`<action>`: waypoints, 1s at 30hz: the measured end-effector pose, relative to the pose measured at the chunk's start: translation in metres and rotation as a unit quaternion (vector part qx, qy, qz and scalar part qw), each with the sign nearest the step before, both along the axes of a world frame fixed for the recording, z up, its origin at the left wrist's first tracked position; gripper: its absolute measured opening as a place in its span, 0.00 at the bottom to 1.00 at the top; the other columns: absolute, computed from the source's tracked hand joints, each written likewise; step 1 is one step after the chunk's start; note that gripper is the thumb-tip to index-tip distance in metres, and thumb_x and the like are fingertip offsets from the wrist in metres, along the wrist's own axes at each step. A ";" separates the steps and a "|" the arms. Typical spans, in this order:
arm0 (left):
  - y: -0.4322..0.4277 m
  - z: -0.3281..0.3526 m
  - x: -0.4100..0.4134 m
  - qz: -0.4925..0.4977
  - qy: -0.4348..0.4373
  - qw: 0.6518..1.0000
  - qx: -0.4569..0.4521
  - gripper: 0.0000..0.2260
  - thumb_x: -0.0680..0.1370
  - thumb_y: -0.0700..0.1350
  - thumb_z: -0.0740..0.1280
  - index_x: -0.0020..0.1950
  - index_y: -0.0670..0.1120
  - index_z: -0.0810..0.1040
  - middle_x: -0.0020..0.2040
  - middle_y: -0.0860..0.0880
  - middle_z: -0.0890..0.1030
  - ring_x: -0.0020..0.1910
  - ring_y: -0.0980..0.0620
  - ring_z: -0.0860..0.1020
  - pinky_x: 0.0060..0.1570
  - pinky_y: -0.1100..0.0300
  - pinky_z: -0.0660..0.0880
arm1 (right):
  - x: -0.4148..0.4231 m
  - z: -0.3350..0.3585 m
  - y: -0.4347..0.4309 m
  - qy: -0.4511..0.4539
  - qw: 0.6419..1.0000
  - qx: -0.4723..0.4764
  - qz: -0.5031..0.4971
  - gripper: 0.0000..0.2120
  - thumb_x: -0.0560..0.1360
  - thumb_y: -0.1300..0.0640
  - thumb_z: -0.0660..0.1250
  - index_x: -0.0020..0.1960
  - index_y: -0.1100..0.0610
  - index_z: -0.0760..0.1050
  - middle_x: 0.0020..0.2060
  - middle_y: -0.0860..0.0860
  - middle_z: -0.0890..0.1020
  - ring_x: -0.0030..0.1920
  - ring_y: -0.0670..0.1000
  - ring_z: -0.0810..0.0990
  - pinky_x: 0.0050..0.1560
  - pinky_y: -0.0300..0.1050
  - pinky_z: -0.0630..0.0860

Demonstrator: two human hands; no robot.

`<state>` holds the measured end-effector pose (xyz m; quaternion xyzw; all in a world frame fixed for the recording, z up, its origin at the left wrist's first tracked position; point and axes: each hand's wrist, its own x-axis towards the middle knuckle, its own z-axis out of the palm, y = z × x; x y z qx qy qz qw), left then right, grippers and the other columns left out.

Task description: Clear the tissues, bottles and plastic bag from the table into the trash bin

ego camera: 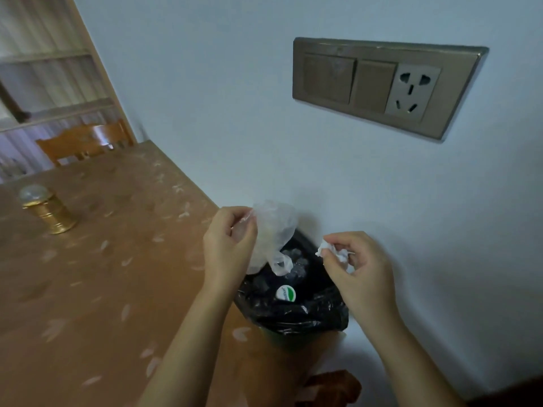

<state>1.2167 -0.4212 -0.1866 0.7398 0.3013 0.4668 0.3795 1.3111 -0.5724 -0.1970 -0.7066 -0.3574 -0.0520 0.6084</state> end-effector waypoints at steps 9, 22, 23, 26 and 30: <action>0.022 -0.039 0.027 -0.047 0.203 0.964 0.168 0.04 0.73 0.33 0.66 0.46 0.38 0.78 0.43 0.43 0.79 0.44 0.45 0.76 0.43 0.61 0.68 | 0.015 -0.011 0.007 -0.006 0.999 -0.021 -0.029 0.05 0.66 0.59 0.68 0.42 0.55 0.78 0.38 0.43 0.78 0.41 0.43 0.76 0.40 0.27 0.69; 0.028 -0.072 -0.029 -0.015 0.275 0.951 0.141 0.21 0.72 0.55 0.61 0.57 0.42 0.78 0.56 0.44 0.77 0.57 0.45 0.73 0.56 0.52 0.69 | 0.011 -0.027 0.055 0.022 0.994 -0.075 0.076 0.10 0.69 0.65 0.70 0.43 0.50 0.77 0.40 0.46 0.79 0.40 0.44 0.77 0.39 0.30 0.72; 0.028 -0.074 -0.033 -0.012 0.276 0.951 0.137 0.22 0.72 0.55 0.61 0.57 0.42 0.78 0.56 0.43 0.77 0.57 0.45 0.73 0.56 0.52 0.69 | 0.011 -0.028 0.063 0.025 0.993 -0.079 0.085 0.10 0.70 0.65 0.70 0.44 0.51 0.77 0.40 0.47 0.79 0.40 0.44 0.77 0.39 0.31 0.72; 0.028 -0.079 -0.044 -0.006 0.281 0.952 0.121 0.22 0.72 0.56 0.60 0.57 0.42 0.77 0.57 0.43 0.77 0.58 0.44 0.73 0.56 0.51 0.70 | 0.013 -0.033 0.087 0.045 0.988 -0.103 0.107 0.08 0.71 0.63 0.70 0.44 0.51 0.77 0.41 0.49 0.79 0.41 0.46 0.78 0.40 0.34 0.74; 0.029 -0.083 -0.054 0.002 0.297 0.949 0.104 0.22 0.73 0.56 0.59 0.58 0.43 0.77 0.57 0.44 0.77 0.59 0.43 0.73 0.56 0.48 0.72 | 0.018 -0.042 0.115 0.046 0.983 -0.133 0.119 0.07 0.71 0.62 0.69 0.45 0.51 0.77 0.43 0.51 0.80 0.43 0.48 0.78 0.41 0.35 0.75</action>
